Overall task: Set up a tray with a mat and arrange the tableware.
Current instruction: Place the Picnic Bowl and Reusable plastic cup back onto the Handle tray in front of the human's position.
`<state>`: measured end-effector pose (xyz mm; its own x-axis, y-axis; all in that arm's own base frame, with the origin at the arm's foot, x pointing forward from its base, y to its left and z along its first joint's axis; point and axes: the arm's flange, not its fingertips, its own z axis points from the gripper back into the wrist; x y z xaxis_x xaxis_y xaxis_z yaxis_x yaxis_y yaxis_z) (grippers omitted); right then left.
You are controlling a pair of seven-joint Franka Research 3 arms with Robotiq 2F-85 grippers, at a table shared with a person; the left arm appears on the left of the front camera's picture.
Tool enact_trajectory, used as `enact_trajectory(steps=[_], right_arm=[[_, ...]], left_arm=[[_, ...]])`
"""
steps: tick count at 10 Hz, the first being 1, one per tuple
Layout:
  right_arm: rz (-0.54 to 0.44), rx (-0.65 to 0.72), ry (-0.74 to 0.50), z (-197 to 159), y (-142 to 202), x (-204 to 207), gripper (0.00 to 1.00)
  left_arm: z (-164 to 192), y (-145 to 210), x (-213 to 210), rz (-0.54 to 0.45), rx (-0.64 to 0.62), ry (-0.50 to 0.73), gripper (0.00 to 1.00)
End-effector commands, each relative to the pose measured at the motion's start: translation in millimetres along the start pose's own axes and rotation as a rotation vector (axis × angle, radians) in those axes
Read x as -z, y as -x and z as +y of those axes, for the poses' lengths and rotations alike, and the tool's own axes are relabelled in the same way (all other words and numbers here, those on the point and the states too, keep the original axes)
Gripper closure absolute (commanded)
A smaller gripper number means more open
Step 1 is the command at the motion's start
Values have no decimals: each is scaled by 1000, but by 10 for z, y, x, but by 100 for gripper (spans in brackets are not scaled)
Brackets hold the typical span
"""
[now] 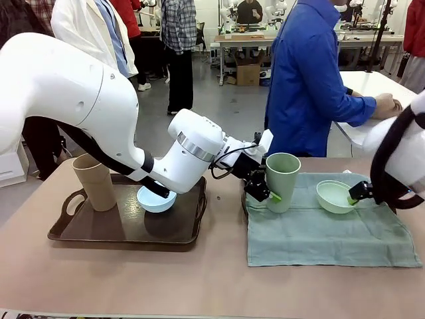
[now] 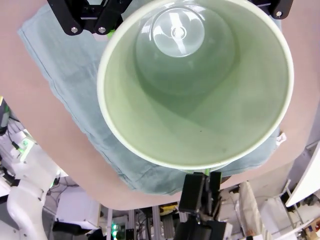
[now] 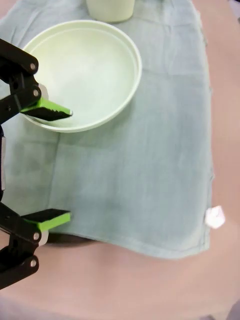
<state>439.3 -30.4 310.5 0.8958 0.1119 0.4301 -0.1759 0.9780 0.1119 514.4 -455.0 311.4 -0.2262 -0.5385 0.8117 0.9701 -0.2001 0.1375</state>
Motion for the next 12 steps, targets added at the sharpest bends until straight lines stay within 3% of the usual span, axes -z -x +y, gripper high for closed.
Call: enact_trajectory(steps=[1, 5, 8, 12], right_arm=[[25, 28, 81, 128, -24, -646, 0], [-51, 24, 83, 170, 43, -1155, 0], [-11, 39, 85, 182, 127, -1352, 0], [118, 33, 196, 331, 300, -1786, 0]], left_arm=[[-60, -81, -122, 54, -30, -5, 0], [-69, 61, -467, 116, -109, -47, 0], [-175, 90, -745, 216, -184, -84, 0], [-558, -569, -1626, 428, -335, -245, 0]])
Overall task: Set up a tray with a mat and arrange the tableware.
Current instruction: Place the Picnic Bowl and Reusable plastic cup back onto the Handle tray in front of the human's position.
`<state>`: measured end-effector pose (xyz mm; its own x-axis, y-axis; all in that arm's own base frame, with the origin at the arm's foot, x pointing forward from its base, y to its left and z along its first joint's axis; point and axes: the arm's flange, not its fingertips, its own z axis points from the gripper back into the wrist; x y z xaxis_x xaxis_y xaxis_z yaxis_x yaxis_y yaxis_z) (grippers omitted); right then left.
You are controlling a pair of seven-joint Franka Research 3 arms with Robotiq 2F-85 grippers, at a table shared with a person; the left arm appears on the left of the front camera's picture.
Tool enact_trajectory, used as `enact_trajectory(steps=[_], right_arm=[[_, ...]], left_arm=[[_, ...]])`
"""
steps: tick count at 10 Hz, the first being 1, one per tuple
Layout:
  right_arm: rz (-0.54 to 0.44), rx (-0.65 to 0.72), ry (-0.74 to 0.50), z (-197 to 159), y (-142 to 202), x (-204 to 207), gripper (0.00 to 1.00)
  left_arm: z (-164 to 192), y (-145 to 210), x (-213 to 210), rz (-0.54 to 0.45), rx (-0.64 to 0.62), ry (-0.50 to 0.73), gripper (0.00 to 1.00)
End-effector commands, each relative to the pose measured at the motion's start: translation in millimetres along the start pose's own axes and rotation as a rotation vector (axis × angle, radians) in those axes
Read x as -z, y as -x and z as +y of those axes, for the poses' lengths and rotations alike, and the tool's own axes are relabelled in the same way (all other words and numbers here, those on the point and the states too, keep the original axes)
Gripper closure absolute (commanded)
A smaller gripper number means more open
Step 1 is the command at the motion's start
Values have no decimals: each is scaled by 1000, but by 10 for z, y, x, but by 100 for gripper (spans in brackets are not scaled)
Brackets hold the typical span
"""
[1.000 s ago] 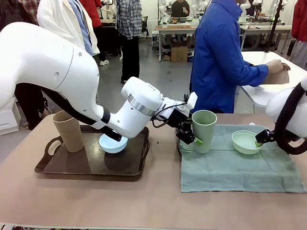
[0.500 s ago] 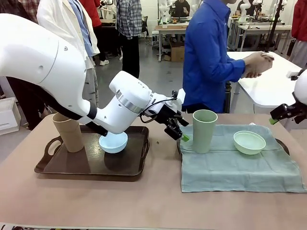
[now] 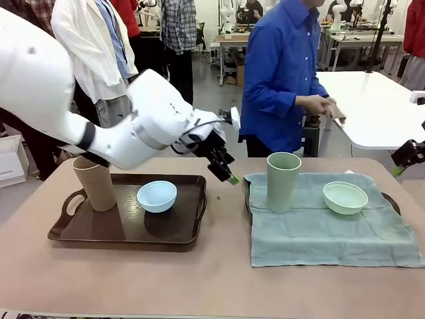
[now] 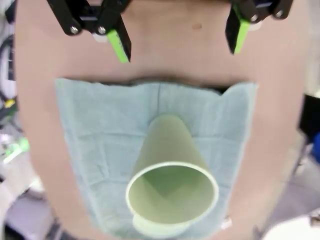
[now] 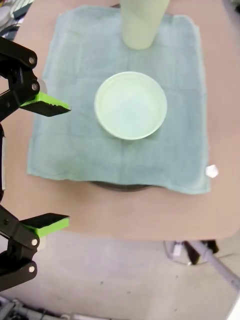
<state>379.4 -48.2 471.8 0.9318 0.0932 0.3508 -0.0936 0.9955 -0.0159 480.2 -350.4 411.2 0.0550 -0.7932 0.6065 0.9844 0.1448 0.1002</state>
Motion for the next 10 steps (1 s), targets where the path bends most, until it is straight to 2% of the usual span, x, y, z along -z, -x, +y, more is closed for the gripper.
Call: enact_trajectory(steps=[1, 2, 5, 6, 7, 8, 9, 10], right_arm=[[45, 0, 73, 252, 494, -146, 0], [46, -14, 100, 311, 541, -244, 0], [52, -46, 121, 485, 628, -479, 0], [45, -51, 130, 512, 641, -525, 0], [44, -36, 117, 518, 609, -518, 0], [45, -35, 90, 482, 542, -440, 0], [39, -64, 92, 451, 304, -726, 0], [39, -64, 92, 451, 304, -726, 0]], left_arm=[[-255, -173, -635, 164, -113, -61, 0], [-359, -197, -920, 255, -182, -141, 0], [-509, -98, -1694, 416, -418, -321, 0], [-545, 1, -1922, 446, -504, -400, 0], [-567, 69, -2090, 434, -587, -418, 0], [-580, 101, -2133, 359, -620, -361, 0], [-536, 78, -2056, 431, -513, -407, 0], [-536, 78, -2056, 431, -513, -407, 0]])
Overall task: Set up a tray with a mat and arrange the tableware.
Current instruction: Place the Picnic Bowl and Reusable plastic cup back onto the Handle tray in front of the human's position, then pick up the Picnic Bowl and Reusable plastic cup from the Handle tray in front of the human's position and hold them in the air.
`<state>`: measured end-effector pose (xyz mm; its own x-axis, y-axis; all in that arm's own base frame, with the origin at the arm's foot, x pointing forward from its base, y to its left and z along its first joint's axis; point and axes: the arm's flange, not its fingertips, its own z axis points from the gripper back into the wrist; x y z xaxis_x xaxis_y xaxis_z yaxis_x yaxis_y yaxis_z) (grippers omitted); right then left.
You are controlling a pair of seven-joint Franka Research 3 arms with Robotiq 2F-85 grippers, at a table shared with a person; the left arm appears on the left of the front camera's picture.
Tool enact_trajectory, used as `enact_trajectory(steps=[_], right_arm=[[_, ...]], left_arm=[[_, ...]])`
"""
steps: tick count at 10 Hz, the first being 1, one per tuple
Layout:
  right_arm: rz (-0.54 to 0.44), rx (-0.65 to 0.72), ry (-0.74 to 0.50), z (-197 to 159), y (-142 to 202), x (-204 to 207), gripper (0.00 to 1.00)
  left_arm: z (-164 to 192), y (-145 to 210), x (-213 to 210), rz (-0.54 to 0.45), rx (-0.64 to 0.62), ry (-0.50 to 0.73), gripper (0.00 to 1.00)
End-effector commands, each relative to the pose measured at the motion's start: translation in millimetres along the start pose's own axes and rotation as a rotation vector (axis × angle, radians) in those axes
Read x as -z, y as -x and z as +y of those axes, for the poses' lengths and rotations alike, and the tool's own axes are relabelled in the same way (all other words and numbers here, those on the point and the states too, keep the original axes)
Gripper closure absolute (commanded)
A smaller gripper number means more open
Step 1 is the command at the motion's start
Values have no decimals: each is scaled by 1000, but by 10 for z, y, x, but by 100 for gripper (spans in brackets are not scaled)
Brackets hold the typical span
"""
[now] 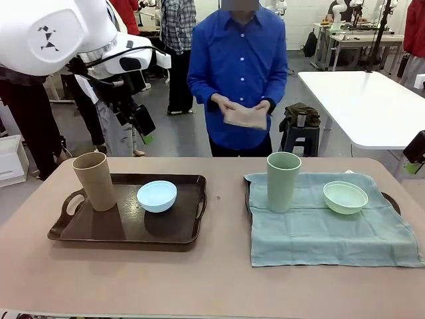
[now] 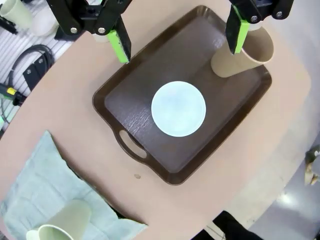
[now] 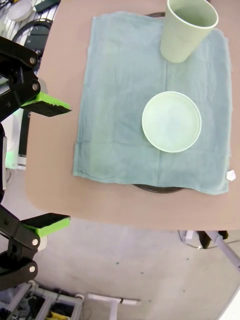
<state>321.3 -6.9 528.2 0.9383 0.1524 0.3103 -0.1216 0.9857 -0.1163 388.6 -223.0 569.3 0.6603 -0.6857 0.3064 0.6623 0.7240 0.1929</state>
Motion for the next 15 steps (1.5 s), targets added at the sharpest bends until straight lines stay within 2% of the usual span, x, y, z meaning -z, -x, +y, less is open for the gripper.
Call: enact_trajectory(steps=[1, 12, 13, 15], right_arm=[[0, -3, 6, -6, 0, -1, 0], [-2, -1, -6, 0, 0, -2, 0], [4, -7, -41, -78, 12, 1, 0], [32, 5, -98, -232, 6, 50, 0]], left_arm=[[-38, -59, 76, -7, 43, -17, 0], [-67, -54, 84, 0, 25, 3, 0], [49, 20, 67, -29, 33, 118, 0], [431, 345, -17, -88, -120, 299, 0]])
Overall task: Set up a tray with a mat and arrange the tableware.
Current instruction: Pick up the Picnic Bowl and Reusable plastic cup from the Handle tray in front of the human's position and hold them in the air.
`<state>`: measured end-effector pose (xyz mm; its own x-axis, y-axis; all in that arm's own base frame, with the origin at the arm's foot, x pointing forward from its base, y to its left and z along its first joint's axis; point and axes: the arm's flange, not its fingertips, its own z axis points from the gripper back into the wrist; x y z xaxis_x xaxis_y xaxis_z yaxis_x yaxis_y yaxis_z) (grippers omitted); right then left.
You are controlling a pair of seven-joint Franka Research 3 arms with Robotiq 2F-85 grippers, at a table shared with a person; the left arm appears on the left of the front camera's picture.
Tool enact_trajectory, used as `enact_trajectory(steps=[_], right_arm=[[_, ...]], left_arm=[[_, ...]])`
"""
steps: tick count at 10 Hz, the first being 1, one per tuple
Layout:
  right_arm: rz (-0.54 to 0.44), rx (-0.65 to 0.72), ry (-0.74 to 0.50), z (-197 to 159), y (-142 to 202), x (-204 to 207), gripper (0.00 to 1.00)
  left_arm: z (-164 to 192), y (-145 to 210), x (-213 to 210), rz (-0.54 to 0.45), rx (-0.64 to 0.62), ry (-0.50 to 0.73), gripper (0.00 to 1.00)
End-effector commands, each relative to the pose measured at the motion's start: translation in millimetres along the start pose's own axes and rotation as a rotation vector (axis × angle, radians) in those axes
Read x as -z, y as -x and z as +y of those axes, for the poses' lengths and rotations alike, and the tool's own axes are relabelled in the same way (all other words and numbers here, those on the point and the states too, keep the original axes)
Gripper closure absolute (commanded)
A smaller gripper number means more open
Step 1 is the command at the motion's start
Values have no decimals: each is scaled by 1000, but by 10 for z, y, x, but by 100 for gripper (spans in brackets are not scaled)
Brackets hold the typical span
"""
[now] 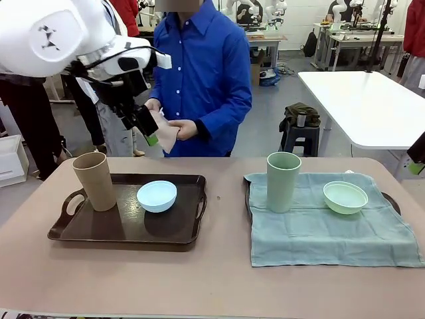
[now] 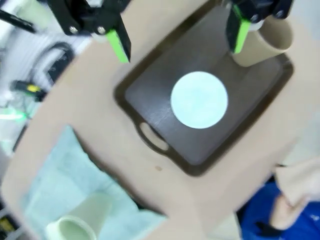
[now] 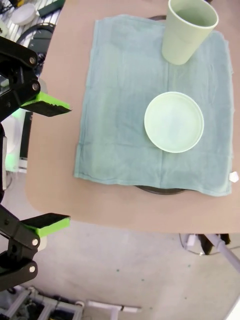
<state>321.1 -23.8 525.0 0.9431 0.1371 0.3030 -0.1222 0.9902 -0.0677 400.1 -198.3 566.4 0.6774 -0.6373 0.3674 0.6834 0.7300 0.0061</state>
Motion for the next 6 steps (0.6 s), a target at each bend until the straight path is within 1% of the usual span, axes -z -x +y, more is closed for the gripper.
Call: enact_trajectory(steps=[1, 3, 4, 5, 6], right_arm=[[32, 3, -119, -155, -72, -19, 0], [94, 40, -290, -366, -103, -59, 0], [112, 82, -366, -564, -115, -112, 0], [114, 150, -478, -854, -135, -189, 0], [105, 219, -567, -1056, -128, -233, 0]], left_arm=[[394, 404, -231, -60, -164, 204, 0], [664, 780, -501, -61, -304, 287, 0], [862, 1000, -618, -54, -391, 322, 0], [1090, 1221, -699, -56, -468, 363, 0], [1247, 1319, -719, -59, -508, 380, 0]])
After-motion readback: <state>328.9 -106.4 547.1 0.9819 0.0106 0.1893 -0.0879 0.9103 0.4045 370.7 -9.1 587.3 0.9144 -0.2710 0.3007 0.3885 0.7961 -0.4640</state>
